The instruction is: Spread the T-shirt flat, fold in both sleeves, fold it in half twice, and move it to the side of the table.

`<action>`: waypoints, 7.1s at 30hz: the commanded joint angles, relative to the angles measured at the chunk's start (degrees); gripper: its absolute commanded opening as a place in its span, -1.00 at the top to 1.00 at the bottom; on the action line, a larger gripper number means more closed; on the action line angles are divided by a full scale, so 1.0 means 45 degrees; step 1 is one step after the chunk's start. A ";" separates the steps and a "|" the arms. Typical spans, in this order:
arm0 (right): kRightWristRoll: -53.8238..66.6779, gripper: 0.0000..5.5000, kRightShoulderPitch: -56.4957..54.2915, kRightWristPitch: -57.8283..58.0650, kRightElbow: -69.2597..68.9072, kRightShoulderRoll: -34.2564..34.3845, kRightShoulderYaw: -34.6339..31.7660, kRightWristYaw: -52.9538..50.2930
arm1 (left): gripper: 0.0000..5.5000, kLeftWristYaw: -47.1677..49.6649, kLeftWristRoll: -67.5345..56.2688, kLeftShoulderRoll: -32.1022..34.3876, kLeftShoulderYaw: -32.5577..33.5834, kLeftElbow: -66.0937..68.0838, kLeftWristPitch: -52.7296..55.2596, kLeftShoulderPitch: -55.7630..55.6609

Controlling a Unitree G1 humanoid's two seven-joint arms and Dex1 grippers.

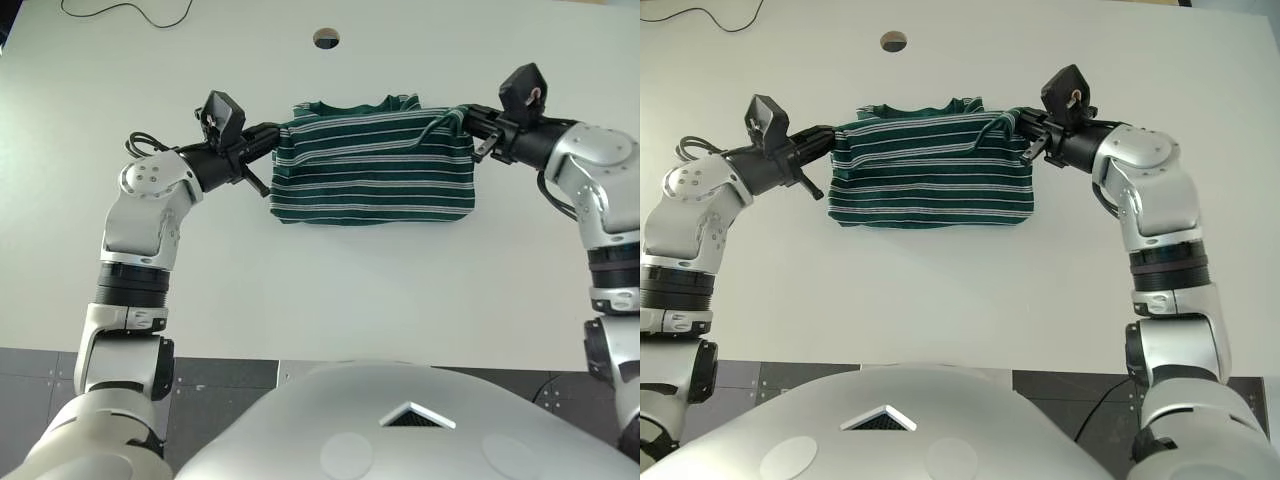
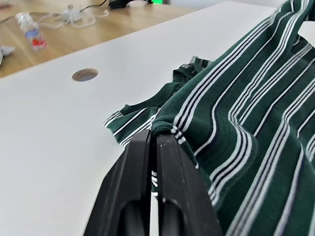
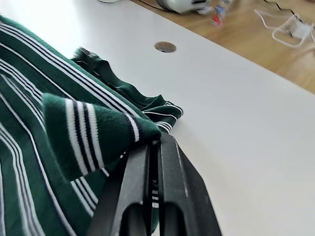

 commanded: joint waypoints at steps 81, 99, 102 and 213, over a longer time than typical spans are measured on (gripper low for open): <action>-0.7415 0.96 0.6548 -0.3682 -0.6500 -0.2623 0.3662 0.4653 | 0.96 -0.1986 0.3730 0.1270 -0.3468 -0.3929 0.2680 0.2015; -0.5006 0.96 0.6692 0.0024 -1.2400 -0.1781 0.1862 0.3923 | 0.96 -0.1816 0.2583 0.0072 -0.1959 -0.4071 0.2378 0.1962; -0.4484 0.96 0.6087 0.0516 -1.2666 -0.1688 0.1901 0.3933 | 0.96 -0.1908 0.2369 -0.0022 -0.1844 -0.4273 0.2455 0.1940; -0.6515 0.92 0.8330 -1.2478 -0.5634 -0.5216 0.3558 0.1994 | 0.65 -0.0367 0.9652 0.3108 -0.5868 -0.0848 -1.5111 0.3752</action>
